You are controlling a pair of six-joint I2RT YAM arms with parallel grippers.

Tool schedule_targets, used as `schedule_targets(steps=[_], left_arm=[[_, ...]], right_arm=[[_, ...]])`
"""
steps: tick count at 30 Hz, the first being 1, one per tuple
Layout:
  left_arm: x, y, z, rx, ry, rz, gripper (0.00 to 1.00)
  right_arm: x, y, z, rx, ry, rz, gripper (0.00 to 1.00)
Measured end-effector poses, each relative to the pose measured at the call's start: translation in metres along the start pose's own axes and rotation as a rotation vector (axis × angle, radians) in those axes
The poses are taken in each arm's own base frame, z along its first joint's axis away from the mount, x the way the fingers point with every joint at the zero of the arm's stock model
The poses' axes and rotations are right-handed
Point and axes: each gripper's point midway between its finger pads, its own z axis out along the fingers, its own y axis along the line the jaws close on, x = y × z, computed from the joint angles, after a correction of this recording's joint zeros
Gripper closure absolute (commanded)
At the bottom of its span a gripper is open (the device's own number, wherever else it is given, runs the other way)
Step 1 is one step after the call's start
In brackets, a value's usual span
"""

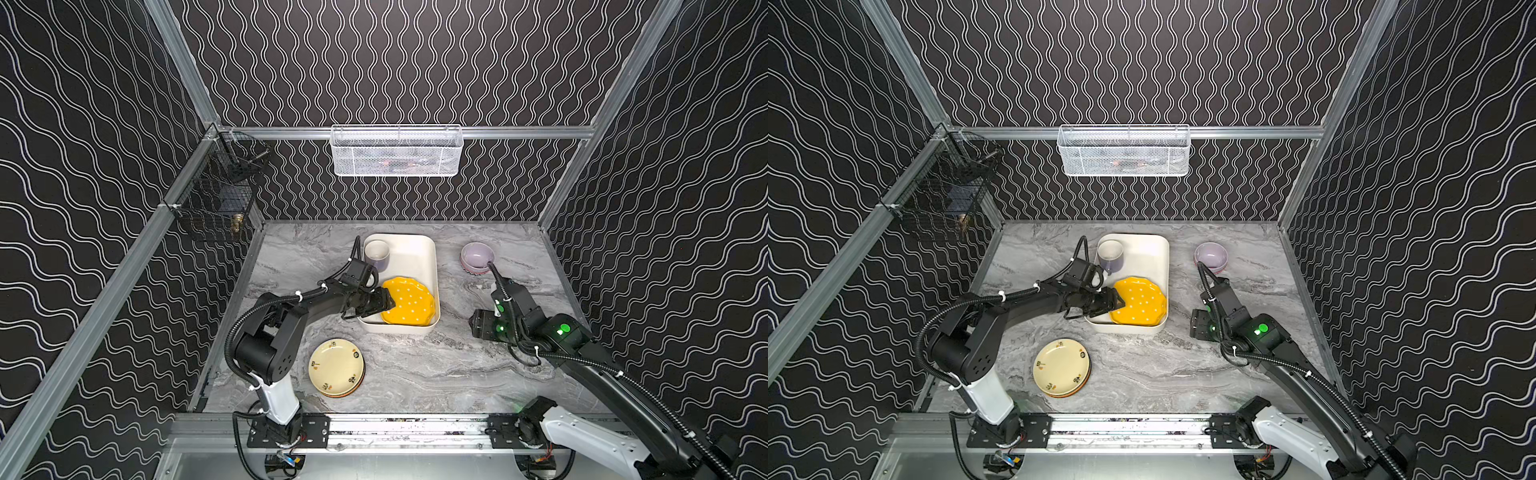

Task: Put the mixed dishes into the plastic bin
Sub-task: 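Carry the yellow plate over the cream bin with the left gripper, then lower the plate into the bin with left gripper while right reaches the bowl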

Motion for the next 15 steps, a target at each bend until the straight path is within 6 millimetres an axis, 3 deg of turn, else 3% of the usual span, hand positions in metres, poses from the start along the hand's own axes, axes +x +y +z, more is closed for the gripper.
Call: schedule_targets(steps=[6, 7, 8, 10, 15], left_arm=[[0.0015, -0.0019, 0.0008, 0.013, 0.009, 0.001, 0.22], [0.0018, -0.0019, 0.0008, 0.014, 0.010, 0.004, 0.18], [0.0021, -0.0019, 0.0008, 0.013, 0.012, 0.006, 0.08], [0.0037, -0.0037, 0.0003, 0.018, 0.017, 0.020, 0.02], [0.0048, -0.0009, -0.0055, -0.001, 0.018, 0.013, 0.01]], right_arm=[[-0.0034, -0.0015, -0.0005, 0.005, -0.006, 0.002, 0.25], [-0.0035, -0.0018, 0.0000, 0.007, -0.004, 0.003, 0.25], [-0.0034, -0.0019, 0.0005, 0.008, -0.003, 0.002, 0.25], [-0.0031, -0.0021, 0.0019, 0.010, 0.001, -0.002, 0.25], [-0.0060, -0.0039, 0.0067, 0.016, 0.004, 0.002, 0.26]])
